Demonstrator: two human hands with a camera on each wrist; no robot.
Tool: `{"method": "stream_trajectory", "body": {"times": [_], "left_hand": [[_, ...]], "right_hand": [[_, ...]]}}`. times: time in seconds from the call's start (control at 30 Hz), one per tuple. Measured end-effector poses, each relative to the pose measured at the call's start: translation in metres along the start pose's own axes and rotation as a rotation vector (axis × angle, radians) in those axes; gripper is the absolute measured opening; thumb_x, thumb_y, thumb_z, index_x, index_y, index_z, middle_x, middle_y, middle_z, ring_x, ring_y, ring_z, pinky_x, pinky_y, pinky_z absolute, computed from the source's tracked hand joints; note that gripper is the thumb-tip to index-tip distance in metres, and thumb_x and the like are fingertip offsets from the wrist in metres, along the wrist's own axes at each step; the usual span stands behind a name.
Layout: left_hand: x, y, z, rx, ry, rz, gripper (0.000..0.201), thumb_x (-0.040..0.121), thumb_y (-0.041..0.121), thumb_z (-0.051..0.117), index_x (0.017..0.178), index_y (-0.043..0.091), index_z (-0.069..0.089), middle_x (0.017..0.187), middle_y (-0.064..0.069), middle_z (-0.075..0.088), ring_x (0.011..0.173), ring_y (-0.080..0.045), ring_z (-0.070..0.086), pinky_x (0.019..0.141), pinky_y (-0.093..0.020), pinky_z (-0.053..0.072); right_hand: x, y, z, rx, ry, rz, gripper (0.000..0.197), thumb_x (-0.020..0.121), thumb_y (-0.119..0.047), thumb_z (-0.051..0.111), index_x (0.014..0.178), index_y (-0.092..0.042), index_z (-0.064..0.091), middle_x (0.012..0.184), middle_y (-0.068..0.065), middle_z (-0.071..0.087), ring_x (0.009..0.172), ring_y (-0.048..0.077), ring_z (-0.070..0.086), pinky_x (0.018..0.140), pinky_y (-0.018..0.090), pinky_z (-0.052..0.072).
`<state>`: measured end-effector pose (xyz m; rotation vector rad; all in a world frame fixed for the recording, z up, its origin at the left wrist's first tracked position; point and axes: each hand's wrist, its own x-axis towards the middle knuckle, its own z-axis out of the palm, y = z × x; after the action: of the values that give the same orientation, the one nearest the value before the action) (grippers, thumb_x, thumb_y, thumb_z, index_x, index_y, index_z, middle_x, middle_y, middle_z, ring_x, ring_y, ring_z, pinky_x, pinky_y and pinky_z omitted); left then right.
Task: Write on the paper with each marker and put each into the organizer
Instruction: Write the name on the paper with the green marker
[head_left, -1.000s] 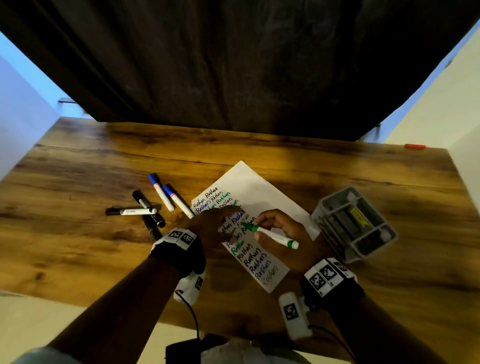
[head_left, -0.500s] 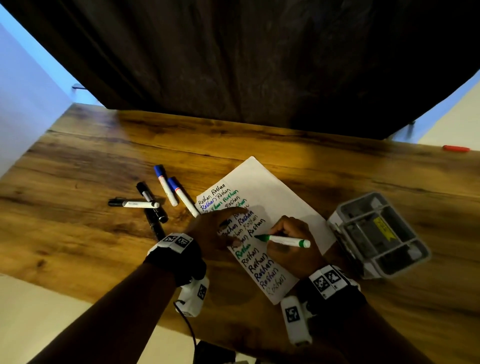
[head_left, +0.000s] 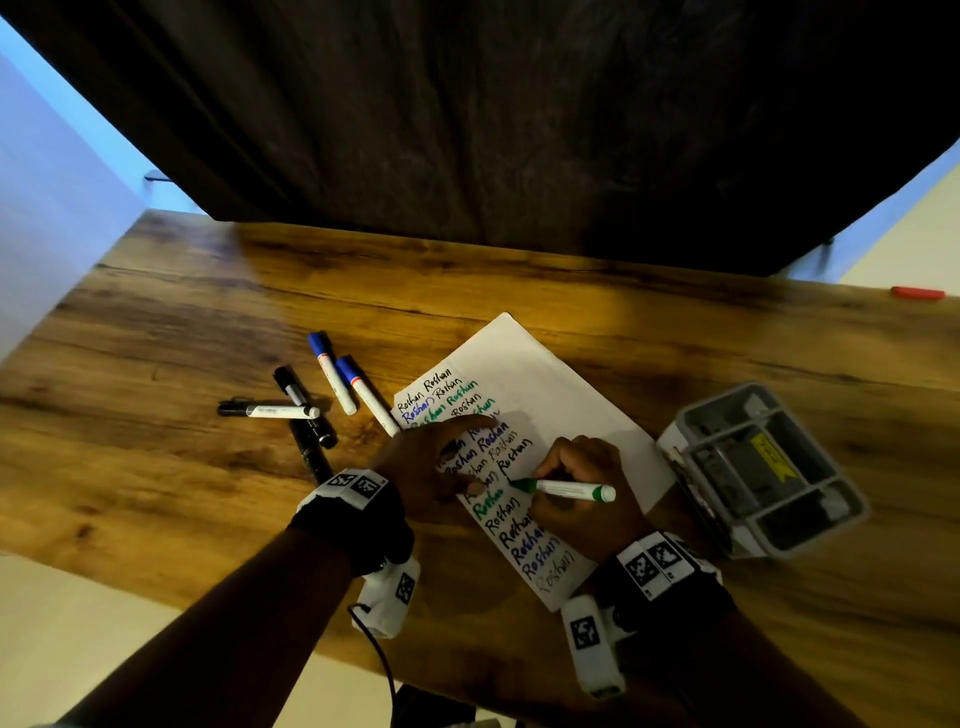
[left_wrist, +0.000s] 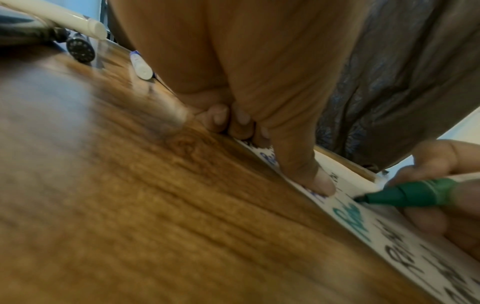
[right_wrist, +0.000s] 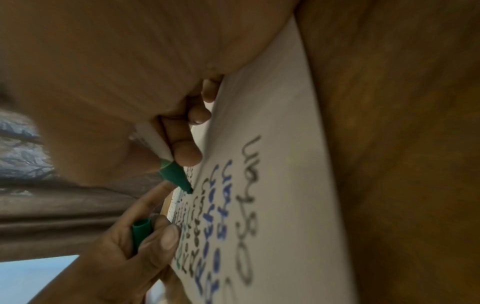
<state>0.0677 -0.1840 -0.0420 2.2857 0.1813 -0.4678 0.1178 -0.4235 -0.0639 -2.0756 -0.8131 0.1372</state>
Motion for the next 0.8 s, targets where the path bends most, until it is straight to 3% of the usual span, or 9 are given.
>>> {"method": "stream_trajectory", "body": {"times": [0.47,0.63,0.73,0.8], "left_hand": [[0.0026,-0.0059,0.0029,0.002,0.006,-0.004,0.073,0.075,0.037,0.080,0.130,0.060,0.038,0.140,0.009,0.049,0.126,-0.017,0.053,0.095,-0.042,0.055],[0.0027,-0.0066,0.0034,-0.042,0.011,-0.013,0.073,0.071,0.036,0.082,0.126,0.063,0.042,0.142,0.011,0.046,0.128,-0.017,0.051,0.097,-0.043,0.054],[0.0032,-0.0066,0.0031,-0.038,0.012,-0.013,0.074,0.071,0.038,0.083,0.129,0.059,0.042,0.142,0.011,0.046,0.128,-0.017,0.052,0.097,-0.041,0.054],[0.0032,-0.0059,0.0029,-0.023,0.009,-0.011,0.074,0.073,0.036,0.082,0.130,0.058,0.041,0.141,0.010,0.049,0.125,-0.016,0.054,0.096,-0.040,0.055]], "right_hand": [[-0.0002,0.0029,0.0022,0.007,0.017,0.013,0.018,0.064,-0.030,0.068,0.074,-0.021,0.056,0.070,-0.019,0.050,0.068,0.010,0.053,0.070,0.046,0.051],[0.0008,0.0001,-0.0019,0.033,0.041,0.007,0.021,0.063,-0.029,0.067,0.071,-0.013,0.056,0.065,-0.006,0.055,0.061,0.012,0.053,0.058,0.036,0.051],[0.0008,-0.0001,-0.0028,0.059,0.054,0.024,0.022,0.065,-0.030,0.069,0.074,-0.014,0.056,0.067,-0.011,0.051,0.062,0.010,0.053,0.058,0.030,0.049],[0.0009,0.0002,-0.0013,0.050,0.053,0.028,0.021,0.065,-0.027,0.071,0.075,-0.017,0.056,0.069,-0.016,0.049,0.065,0.011,0.052,0.063,0.033,0.049]]}}
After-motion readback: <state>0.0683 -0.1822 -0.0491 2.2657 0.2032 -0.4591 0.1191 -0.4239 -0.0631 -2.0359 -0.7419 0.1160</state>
